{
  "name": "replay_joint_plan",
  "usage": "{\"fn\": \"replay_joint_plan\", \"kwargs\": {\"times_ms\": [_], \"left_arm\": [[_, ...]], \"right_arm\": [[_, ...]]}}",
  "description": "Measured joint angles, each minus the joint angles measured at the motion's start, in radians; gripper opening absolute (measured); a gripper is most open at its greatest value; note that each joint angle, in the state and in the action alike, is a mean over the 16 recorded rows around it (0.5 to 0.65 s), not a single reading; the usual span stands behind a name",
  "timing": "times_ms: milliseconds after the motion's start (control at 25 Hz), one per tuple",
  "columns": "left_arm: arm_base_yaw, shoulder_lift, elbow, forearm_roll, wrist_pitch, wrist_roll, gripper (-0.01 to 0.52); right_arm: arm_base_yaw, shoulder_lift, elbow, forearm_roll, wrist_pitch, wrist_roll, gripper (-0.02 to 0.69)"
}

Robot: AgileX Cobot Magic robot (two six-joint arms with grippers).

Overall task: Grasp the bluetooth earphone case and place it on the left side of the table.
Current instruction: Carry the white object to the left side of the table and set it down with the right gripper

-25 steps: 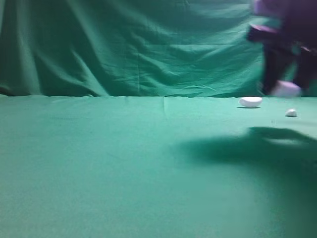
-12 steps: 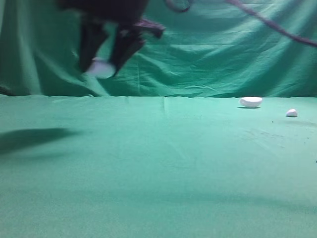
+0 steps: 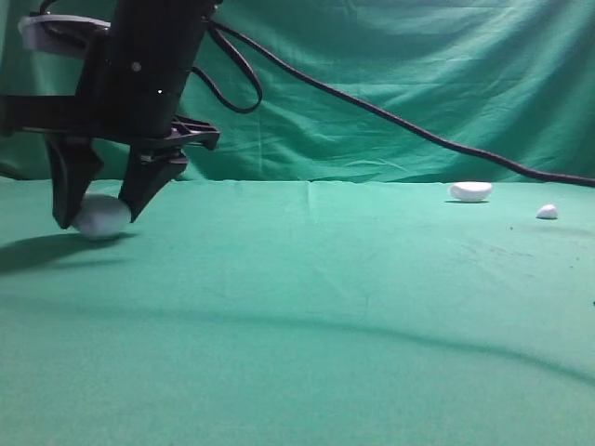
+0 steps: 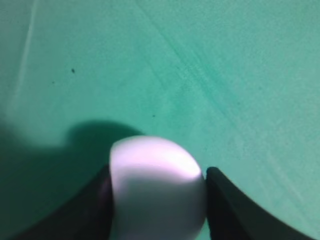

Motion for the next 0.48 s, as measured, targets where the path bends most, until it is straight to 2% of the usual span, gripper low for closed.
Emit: {"fn": "replay_joint_plan", "kwargs": {"times_ms": [120,480], "left_arm": [[0.0,0.0,0.0,0.0,0.0,0.0,0.0],[0.0,0.0,0.0,0.0,0.0,0.0,0.0]], "right_arm": [[-0.015,-0.055,-0.001,-0.01,0.081,0.041,0.392],[-0.128,-0.252,0.009,-0.052,0.324,0.159,0.07]]}}
